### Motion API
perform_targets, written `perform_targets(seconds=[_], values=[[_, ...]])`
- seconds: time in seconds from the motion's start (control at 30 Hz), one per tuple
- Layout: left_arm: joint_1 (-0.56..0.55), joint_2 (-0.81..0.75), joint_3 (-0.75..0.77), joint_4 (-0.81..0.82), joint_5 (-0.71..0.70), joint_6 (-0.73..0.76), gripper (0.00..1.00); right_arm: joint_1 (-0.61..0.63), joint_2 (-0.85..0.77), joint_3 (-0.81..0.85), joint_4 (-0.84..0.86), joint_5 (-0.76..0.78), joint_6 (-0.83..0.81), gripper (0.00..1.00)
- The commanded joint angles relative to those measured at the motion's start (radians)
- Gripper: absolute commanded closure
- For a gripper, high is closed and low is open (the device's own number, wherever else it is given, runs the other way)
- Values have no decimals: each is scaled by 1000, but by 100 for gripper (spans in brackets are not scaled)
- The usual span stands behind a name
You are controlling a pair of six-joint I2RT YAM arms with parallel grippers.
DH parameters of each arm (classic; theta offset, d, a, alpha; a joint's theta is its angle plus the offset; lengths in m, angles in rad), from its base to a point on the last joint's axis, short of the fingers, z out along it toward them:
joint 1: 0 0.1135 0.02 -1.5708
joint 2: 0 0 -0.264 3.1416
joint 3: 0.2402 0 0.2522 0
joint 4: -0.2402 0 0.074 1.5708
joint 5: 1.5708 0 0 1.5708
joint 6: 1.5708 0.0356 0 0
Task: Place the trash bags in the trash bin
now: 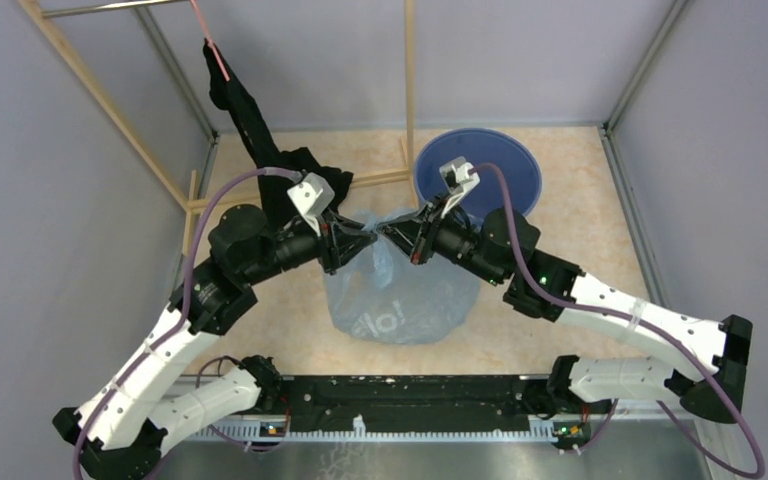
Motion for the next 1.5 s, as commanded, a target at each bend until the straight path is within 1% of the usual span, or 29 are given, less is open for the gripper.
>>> perform_targets(seconds=[0.0,0.1,0.33,0.43,0.47,0.53,0.6,0.67,0.73,0.8,0.83,0.87,0.9,0.97,1.0,1.03,1.07,1.13,1.2,1.23,1.27,1.37,1.47], values=[[3,-9,-27,62,13,-25,69,-33,32,27,6,-8,66,100],[3,-15,-57,83,19,-39,60,-47,35,20,18,-22,85,100],[3,-6,-83,85,27,-41,48,-64,47,22,19,-48,104,100],[3,7,-82,87,4,-52,46,-68,47,21,35,-71,115,100],[3,12,-80,87,4,-53,47,-68,47,22,36,-74,114,100],[2,22,-73,88,-1,-53,54,-67,48,25,33,-76,114,100],[3,30,-60,82,-16,-53,66,-68,45,30,22,-77,107,100],[3,36,-46,71,-41,-52,80,-68,39,33,8,-72,102,100],[3,37,-36,60,-67,-52,90,-72,32,36,-3,-73,98,100],[3,36,-30,55,-91,-56,99,-74,25,36,-11,-73,98,100],[3,35,-28,54,-103,-59,100,-75,24,38,-16,-75,94,98],[3,31,-26,52,-117,-63,100,-75,23,42,-24,-76,83,92],[3,26,-25,50,-133,-69,100,-75,24,52,-41,-72,70,83],[2,12,-19,38,-189,-91,100,-76,27,74,-104,-49,38,56],[2,4,-12,26,-238,-108,100,-76,27,81,-134,-43,23,43],[3,-7,-4,7,-319,-131,100,-76,25,84,-160,-45,3,32],[3,-16,4,-14,-405,-155,100,-75,24,88,-171,-55,-18,24],[3,-31,22,-57,-529,-210,100,-75,31,93,-167,-114,-47,16],[3,-40,27,-72,-580,-254,100,-63,54,100,-140,-192,-61,11],[2,-41,27,-73,-589,-280,100,-42,72,115,-132,-200,-85,9],[3,-40,28,-72,-591,-300,100,-8,88,133,-132,-177,-114,8],[3,-33,30,-72,-600,-365,100,103,167,192,-139,-22,-224,6],[3,-22,39,-65,-608,-425,100,137,243,232,-134,155,-216,7]])
